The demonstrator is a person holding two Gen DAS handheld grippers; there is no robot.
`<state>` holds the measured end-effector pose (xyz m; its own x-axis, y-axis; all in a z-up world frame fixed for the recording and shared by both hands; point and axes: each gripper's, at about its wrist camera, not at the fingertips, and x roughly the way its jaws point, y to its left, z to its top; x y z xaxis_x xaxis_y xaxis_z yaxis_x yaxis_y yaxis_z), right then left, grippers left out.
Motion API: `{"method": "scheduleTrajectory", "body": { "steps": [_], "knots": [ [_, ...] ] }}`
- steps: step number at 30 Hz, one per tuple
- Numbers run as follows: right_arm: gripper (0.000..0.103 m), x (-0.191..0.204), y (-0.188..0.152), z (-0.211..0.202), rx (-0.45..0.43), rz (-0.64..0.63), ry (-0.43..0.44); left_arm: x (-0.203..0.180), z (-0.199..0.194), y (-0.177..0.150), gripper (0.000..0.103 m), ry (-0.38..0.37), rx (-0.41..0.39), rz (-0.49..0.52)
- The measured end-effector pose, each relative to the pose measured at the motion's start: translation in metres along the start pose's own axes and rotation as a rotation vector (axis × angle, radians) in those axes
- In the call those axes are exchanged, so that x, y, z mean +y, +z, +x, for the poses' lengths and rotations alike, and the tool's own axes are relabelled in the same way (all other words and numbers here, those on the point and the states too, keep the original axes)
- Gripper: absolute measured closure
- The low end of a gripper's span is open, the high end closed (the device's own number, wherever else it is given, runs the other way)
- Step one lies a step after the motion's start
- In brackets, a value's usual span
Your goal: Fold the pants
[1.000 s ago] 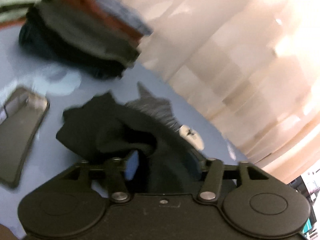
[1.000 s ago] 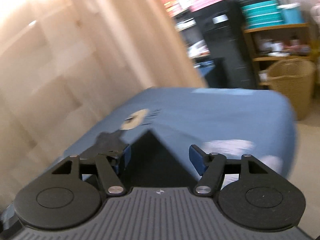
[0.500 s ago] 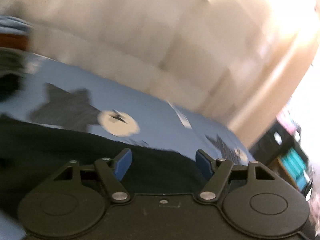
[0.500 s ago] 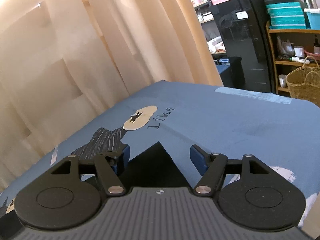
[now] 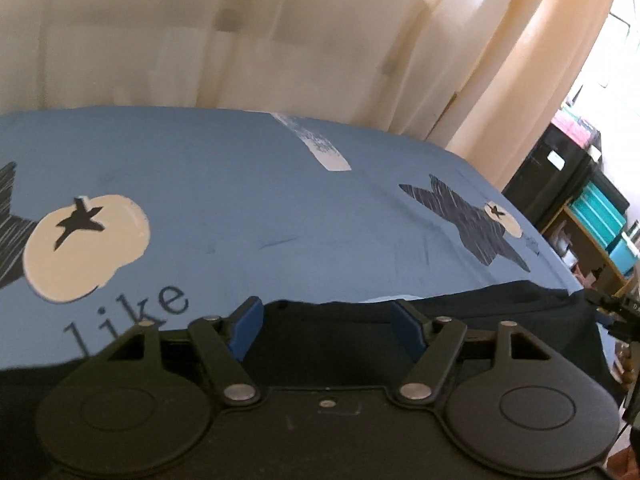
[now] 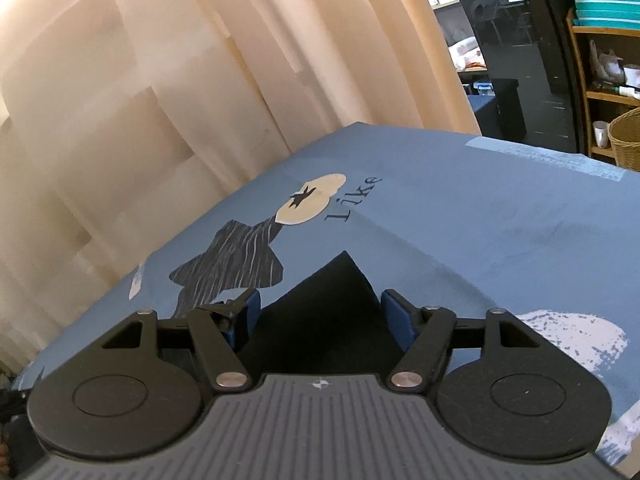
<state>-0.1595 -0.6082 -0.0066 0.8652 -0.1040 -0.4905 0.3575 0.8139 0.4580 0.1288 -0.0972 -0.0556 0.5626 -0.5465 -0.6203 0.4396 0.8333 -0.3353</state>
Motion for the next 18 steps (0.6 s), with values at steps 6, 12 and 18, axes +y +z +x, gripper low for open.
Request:
{"method": "scheduleTrajectory", "body": {
  "steps": [6, 12, 18],
  "knots": [
    [0.093, 0.005, 0.002, 0.001, 0.031, -0.047, 0.008, -0.009, 0.024, -0.002, 0.000, 0.119, 0.014, 0.123],
    [0.098, 0.016, 0.018, -0.037, -0.200, -0.066, 0.136, 0.010, 0.010, 0.006, 0.000, 0.177, -0.074, -0.005],
    [0.092, 0.007, 0.015, 0.017, -0.090, -0.062, -0.007, 0.036, 0.018, 0.008, 0.000, 0.197, -0.080, -0.148]
  ]
}}
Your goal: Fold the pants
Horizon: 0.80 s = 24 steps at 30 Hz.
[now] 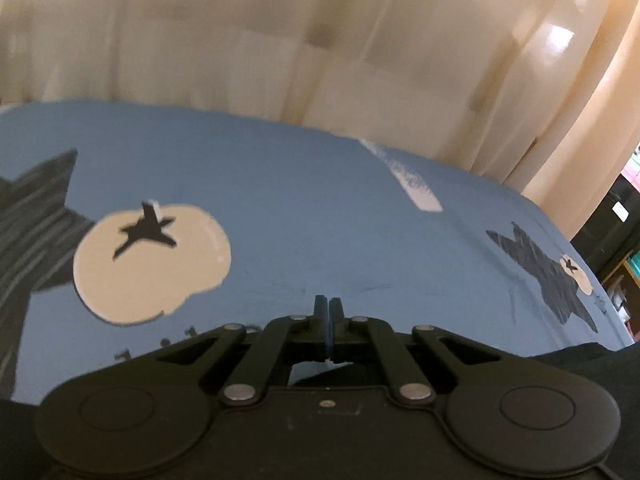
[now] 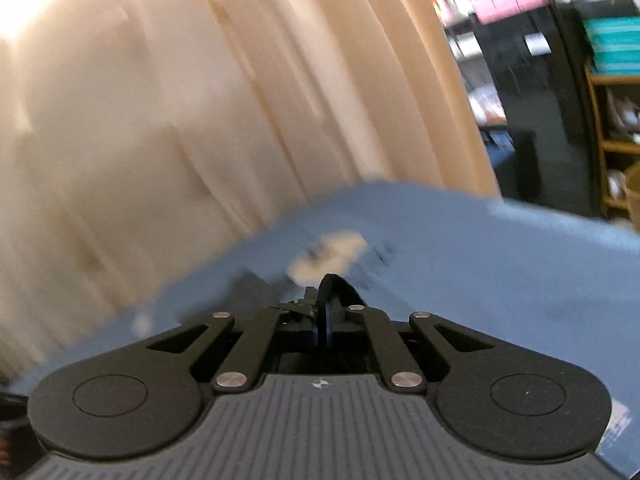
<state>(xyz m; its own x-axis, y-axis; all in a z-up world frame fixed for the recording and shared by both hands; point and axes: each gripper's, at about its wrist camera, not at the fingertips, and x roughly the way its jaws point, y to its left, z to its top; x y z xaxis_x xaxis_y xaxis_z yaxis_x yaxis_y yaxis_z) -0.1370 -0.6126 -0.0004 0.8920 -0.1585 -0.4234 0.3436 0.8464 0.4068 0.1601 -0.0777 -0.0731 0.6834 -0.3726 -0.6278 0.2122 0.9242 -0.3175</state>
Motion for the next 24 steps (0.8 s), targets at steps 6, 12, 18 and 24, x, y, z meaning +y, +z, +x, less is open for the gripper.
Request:
{"method": "scheduleTrajectory", "body": {
  "steps": [6, 12, 18, 24],
  "knots": [
    [0.012, -0.002, -0.010, -0.004, -0.015, 0.015, -0.156, 0.001, -0.026, 0.002, 0.000, -0.062, -0.029, -0.053],
    [0.013, 0.028, -0.025, -0.061, -0.100, -0.105, -0.012, -0.026, -0.065, -0.013, 0.000, -0.243, 0.002, -0.033],
    [0.012, 0.020, -0.049, -0.089, -0.035, -0.104, -0.047, -0.058, -0.076, -0.049, 0.000, -0.334, 0.088, 0.088],
    [0.003, -0.001, -0.059, -0.108, 0.026, -0.040, -0.088, -0.077, -0.059, -0.041, 0.000, -0.327, 0.073, 0.162]
  ]
}}
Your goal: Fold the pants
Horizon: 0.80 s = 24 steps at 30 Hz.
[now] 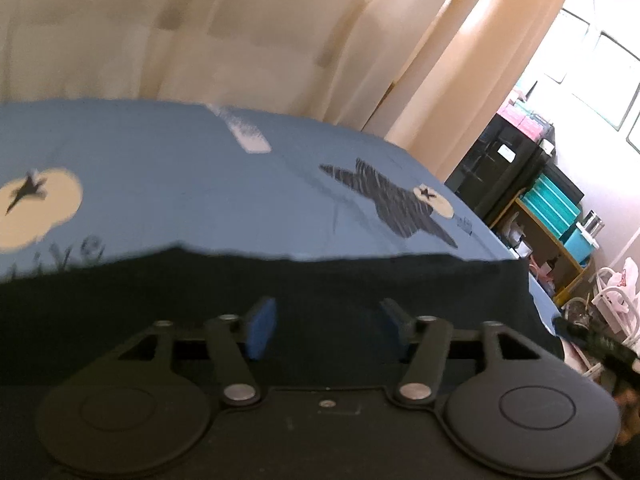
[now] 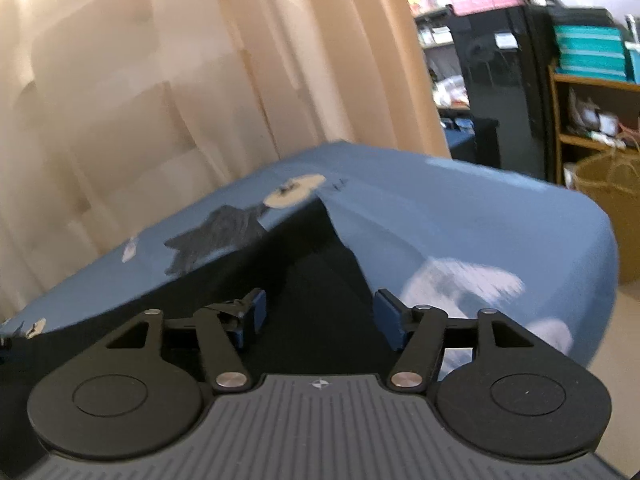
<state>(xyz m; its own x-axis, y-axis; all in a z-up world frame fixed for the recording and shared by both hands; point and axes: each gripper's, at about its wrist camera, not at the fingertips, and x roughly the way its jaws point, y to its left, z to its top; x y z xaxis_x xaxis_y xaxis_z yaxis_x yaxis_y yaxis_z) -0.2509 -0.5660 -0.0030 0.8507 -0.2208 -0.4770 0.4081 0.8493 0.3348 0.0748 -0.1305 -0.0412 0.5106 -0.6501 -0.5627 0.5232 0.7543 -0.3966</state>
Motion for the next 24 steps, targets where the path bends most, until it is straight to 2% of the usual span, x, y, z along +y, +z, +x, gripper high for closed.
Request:
{"method": "scheduleTrajectory", "body": {
  "steps": [5, 9, 14, 15, 16, 17, 19, 23, 24],
  "knots": [
    [0.003, -0.016, -0.022, -0.011, 0.020, 0.091, -0.062, -0.010, 0.033, 0.016, 0.000, -0.017, 0.027, 0.061],
    [0.003, -0.014, -0.027, -0.015, 0.012, 0.063, -0.064, -0.016, 0.054, 0.014, 0.000, -0.022, 0.062, 0.064],
    [0.004, -0.019, -0.020, -0.002, -0.002, 0.040, -0.066, -0.015, 0.061, 0.008, 0.000, -0.014, 0.084, 0.045],
    [0.015, -0.019, -0.020, -0.001, 0.007, 0.030, -0.057, -0.015, 0.062, 0.007, 0.000, -0.009, 0.089, 0.041],
    [0.090, -0.018, -0.019, -0.001, 0.025, 0.013, -0.028, -0.013, 0.063, 0.007, 0.000, -0.006, 0.093, 0.035],
    [0.100, -0.017, -0.019, -0.003, 0.035, 0.008, -0.001, -0.012, 0.064, 0.006, 0.000, -0.004, 0.095, 0.031],
    [0.100, -0.023, -0.021, -0.018, -0.007, 0.033, 0.031, -0.009, 0.065, 0.006, 0.000, -0.003, 0.086, 0.023],
    [0.099, -0.048, -0.033, -0.025, 0.063, 0.108, -0.050, -0.007, 0.065, 0.006, 0.000, -0.007, 0.078, 0.018],
    [0.098, -0.052, -0.037, -0.026, 0.053, 0.121, -0.052, -0.007, 0.065, 0.006, 0.000, -0.007, 0.077, 0.018]
  ]
}}
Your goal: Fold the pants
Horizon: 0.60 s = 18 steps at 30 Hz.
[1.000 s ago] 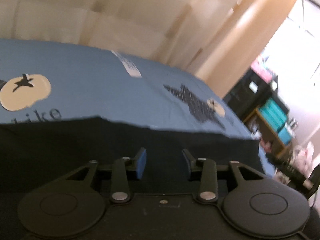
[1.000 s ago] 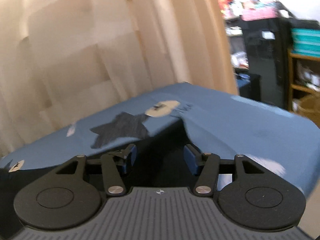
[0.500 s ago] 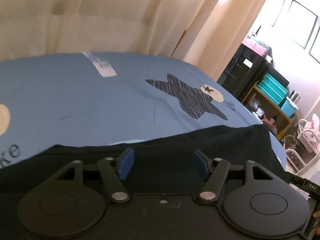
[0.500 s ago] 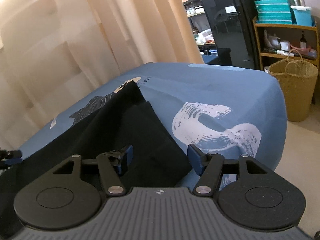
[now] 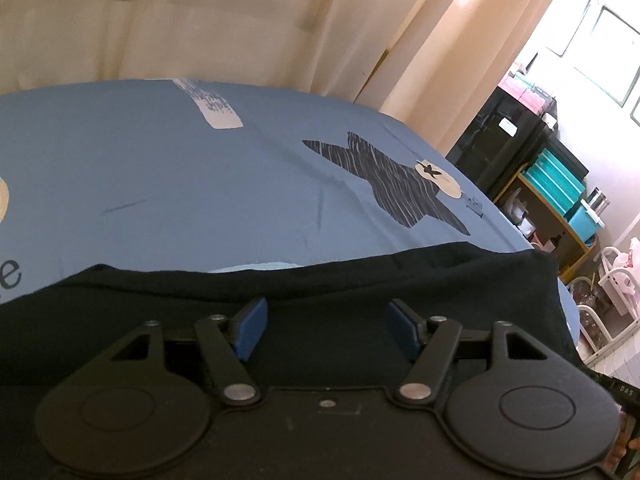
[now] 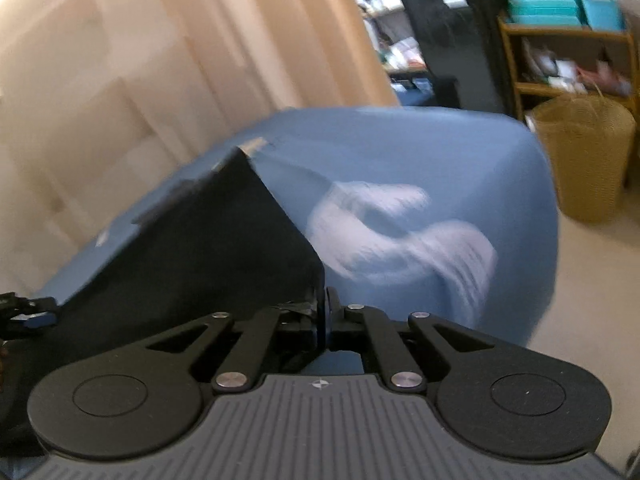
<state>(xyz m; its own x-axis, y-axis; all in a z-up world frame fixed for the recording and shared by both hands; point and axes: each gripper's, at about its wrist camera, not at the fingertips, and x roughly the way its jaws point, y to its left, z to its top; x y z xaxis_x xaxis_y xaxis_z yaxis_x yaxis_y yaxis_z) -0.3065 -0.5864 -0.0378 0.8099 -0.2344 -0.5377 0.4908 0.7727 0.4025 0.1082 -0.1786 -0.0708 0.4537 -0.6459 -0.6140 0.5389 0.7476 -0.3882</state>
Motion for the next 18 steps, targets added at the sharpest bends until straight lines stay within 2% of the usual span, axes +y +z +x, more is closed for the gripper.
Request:
{"method": "scheduleTrajectory", "body": {
  "steps": [1, 3, 4, 5, 6, 9, 12, 14, 17, 18],
  "knots": [
    [0.096, 0.001, 0.001, -0.001, -0.001, 0.000, 0.001, 0.000, 0.000, 0.000, 0.000, 0.001, 0.000, -0.003],
    [0.076, 0.008, 0.007, -0.004, -0.036, -0.031, 0.022, 0.000, -0.003, 0.001, 0.000, 0.012, -0.005, -0.011],
    [0.053, 0.011, 0.011, -0.007, -0.066, -0.046, 0.021, 0.000, -0.007, 0.001, 0.000, 0.015, -0.012, -0.014],
    [0.014, 0.014, 0.015, -0.008, -0.097, -0.061, 0.028, 0.000, -0.011, 0.001, 0.000, 0.014, -0.020, -0.016],
    [0.000, 0.016, 0.022, -0.008, -0.121, -0.074, 0.052, -0.001, -0.015, 0.001, 0.000, 0.011, -0.027, -0.020],
    [0.000, 0.019, 0.038, 0.009, -0.103, -0.107, 0.122, -0.007, -0.029, -0.001, 0.000, -0.009, -0.048, -0.026],
    [0.000, 0.022, 0.043, 0.039, -0.052, -0.168, 0.134, -0.014, -0.045, -0.009, 0.000, -0.031, -0.070, -0.030],
    [0.000, 0.020, 0.043, 0.054, -0.010, -0.157, 0.152, -0.017, -0.055, -0.015, 0.000, -0.037, -0.071, -0.034],
    [0.000, 0.015, 0.038, 0.067, 0.067, -0.102, 0.229, -0.020, -0.064, -0.024, 0.000, -0.028, -0.067, -0.037],
    [0.007, 0.015, 0.035, 0.067, 0.085, -0.078, 0.269, -0.021, -0.067, -0.027, 0.000, -0.023, -0.067, -0.038]
  ]
}}
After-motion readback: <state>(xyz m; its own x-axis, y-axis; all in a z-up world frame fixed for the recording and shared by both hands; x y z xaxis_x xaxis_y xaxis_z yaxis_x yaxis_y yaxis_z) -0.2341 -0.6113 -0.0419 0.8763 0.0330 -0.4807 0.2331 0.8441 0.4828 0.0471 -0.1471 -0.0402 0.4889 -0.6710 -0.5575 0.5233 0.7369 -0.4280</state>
